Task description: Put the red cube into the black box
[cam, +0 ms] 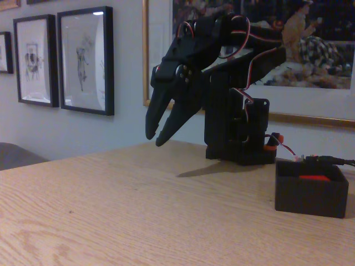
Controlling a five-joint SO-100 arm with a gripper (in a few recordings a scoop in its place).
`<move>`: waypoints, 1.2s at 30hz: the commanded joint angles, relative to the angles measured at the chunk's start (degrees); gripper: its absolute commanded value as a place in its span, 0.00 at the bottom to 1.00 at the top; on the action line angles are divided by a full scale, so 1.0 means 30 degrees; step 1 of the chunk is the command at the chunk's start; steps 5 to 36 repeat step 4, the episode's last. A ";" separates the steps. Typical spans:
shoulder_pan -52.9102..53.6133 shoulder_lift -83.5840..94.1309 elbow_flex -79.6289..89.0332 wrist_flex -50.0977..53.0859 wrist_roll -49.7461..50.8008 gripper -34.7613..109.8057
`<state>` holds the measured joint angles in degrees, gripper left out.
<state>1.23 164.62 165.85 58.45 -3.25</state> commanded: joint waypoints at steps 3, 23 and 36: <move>0.0410 0.0820 0.0088 0.0381 -0.0205 0.27; 0.0469 0.0674 0.0029 0.0322 -0.0234 0.27; 0.0469 0.0674 0.0029 0.0322 -0.0234 0.27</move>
